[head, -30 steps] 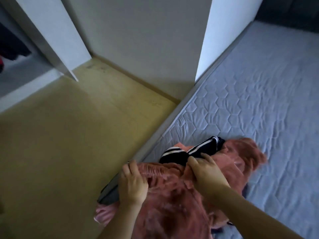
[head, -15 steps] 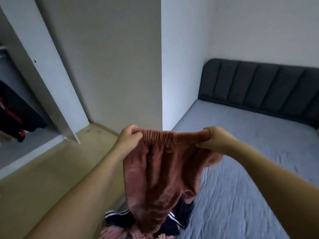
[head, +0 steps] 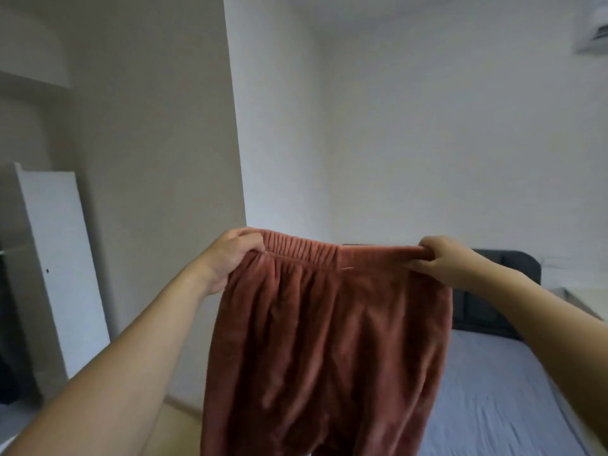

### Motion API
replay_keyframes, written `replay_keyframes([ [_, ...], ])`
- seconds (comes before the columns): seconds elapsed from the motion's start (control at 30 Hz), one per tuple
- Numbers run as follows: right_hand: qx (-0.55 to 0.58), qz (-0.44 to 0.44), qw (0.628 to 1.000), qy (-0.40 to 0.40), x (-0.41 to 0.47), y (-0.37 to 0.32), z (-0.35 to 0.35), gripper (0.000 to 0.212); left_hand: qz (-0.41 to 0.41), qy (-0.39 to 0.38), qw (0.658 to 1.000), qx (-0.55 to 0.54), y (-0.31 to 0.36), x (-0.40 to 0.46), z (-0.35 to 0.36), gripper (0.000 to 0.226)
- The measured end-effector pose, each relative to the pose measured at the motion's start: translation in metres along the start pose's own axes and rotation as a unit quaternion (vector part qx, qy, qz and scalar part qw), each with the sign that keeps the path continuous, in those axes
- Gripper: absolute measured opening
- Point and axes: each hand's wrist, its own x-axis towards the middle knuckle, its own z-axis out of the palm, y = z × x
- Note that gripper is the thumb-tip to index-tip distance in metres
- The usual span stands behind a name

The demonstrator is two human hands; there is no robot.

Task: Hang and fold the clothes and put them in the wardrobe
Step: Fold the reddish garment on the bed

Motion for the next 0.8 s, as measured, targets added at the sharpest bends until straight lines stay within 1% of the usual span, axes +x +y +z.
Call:
replay_keyframes([
  [0.03,0.002,0.016,1.0,0.001,-0.005,0.018,-0.011,0.024,0.008,-0.014,1.0,-0.006,0.009,0.0,0.015,0.028],
  [0.07,0.028,0.042,0.999,-0.001,-0.012,0.035,-0.021,0.027,0.013,-0.027,1.0,-0.008,0.016,-0.001,0.03,0.03],
  [0.1,0.089,0.068,0.994,-0.008,-0.02,0.05,-0.03,0.028,0.015,-0.036,0.999,-0.003,0.021,-0.002,0.044,0.031],
  [0.13,0.171,0.089,0.981,-0.021,-0.027,0.063,-0.038,0.029,0.015,-0.041,0.999,0.006,0.025,-0.004,0.058,0.032],
  [0.2,0.322,0.109,0.939,-0.052,-0.038,0.082,-0.052,0.028,0.014,-0.017,1.0,0.022,0.029,-0.005,0.082,0.032],
  [0.3,0.491,0.104,0.862,-0.068,-0.048,0.091,-0.07,0.021,-0.015,0.089,0.996,-0.001,0.031,-0.006,0.114,0.011],
  [0.33,0.518,0.094,0.848,-0.067,-0.05,0.091,-0.075,0.022,-0.03,0.129,0.991,-0.02,0.032,-0.006,0.124,0.009],
  [0.37,0.531,0.079,0.841,-0.065,-0.053,0.089,-0.079,0.026,-0.042,0.16,0.985,-0.042,0.036,-0.007,0.133,0.007],
  [0.43,0.551,0.046,0.831,-0.059,-0.059,0.089,-0.091,0.031,-0.049,0.191,0.977,-0.086,0.049,-0.01,0.15,0.005],
  [0.47,0.568,0.032,0.82,-0.057,-0.062,0.09,-0.096,0.033,-0.045,0.186,0.976,-0.101,0.057,-0.012,0.158,0.005],
  [0.53,0.594,0.008,0.802,-0.063,-0.07,0.093,-0.108,0.036,-0.018,0.133,0.985,-0.112,0.077,-0.018,0.175,0.009],
  [0.57,0.593,-0.003,0.802,-0.07,-0.074,0.093,-0.114,0.036,0.001,0.098,0.99,-0.104,0.089,-0.022,0.185,0.011],
  [0.6,0.578,-0.015,0.812,-0.079,-0.077,0.093,-0.118,0.034,0.016,0.065,0.994,-0.087,0.1,-0.027,0.195,0.014],
  [0.67,0.51,-0.046,0.856,-0.079,-0.084,0.089,-0.125,0.028,0.038,0.019,0.998,-0.049,0.119,-0.037,0.218,0.017],
  [0.73,0.416,-0.078,0.905,-0.046,-0.092,0.084,-0.13,0.027,0.046,0.009,0.998,-0.031,0.131,-0.047,0.241,0.019],
  [0.8,0.33,-0.107,0.938,-0.016,-0.101,0.082,-0.134,0.021,0.04,0.014,0.999,-0.034,0.139,-0.052,0.257,0.024],
])
